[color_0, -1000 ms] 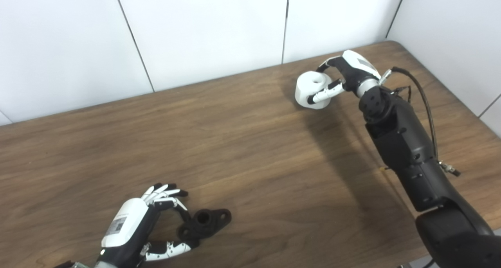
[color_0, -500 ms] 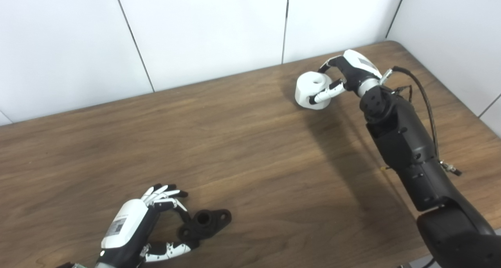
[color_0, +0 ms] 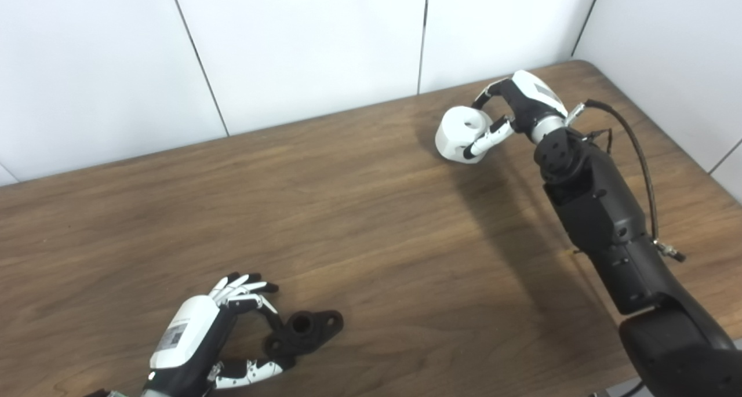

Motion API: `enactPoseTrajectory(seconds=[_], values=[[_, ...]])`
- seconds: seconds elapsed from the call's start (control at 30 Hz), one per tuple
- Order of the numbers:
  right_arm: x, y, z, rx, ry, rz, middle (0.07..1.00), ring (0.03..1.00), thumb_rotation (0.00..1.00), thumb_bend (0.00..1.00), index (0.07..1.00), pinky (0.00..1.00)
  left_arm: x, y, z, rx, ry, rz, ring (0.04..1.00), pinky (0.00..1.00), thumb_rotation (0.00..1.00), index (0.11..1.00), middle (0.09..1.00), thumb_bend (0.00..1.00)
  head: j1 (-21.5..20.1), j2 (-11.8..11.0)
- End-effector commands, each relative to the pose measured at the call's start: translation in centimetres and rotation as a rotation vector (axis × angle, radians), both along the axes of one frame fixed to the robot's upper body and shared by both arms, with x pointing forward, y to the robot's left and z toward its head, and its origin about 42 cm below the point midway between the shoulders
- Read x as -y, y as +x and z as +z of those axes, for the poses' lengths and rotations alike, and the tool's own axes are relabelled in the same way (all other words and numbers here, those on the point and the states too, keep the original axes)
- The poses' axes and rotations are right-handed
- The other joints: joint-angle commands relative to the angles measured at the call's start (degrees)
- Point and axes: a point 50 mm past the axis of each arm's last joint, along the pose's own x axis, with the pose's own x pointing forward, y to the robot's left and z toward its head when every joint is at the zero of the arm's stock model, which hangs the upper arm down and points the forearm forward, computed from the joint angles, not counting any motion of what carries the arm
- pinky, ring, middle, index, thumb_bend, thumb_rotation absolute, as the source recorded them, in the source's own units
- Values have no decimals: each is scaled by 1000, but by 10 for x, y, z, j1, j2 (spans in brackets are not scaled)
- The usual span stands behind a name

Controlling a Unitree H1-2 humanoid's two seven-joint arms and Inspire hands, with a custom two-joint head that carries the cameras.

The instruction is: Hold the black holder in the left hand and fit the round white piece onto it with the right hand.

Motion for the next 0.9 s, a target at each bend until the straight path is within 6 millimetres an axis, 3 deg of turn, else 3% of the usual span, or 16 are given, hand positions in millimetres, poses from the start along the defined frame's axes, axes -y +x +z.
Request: enactPoseTrajectory(seconds=[0.0, 0.47, 0.87], values=[[2, 3, 23, 88, -33, -2, 817, 927, 138, 525, 485, 888, -7, -7, -8, -61, 53, -4, 895, 964, 59, 485, 805, 523, 0, 1], [-3, -10, 31, 144, -74, 60, 806, 907, 136, 524, 485, 865, 0, -8, -9, -71, 41, -2, 898, 958, 58, 485, 807, 524, 24, 10], [-44, -51, 68, 160, -159, 286, 811, 907, 138, 525, 485, 864, 11, -6, -9, -61, 40, -4, 891, 933, 56, 485, 803, 524, 62, 22]])
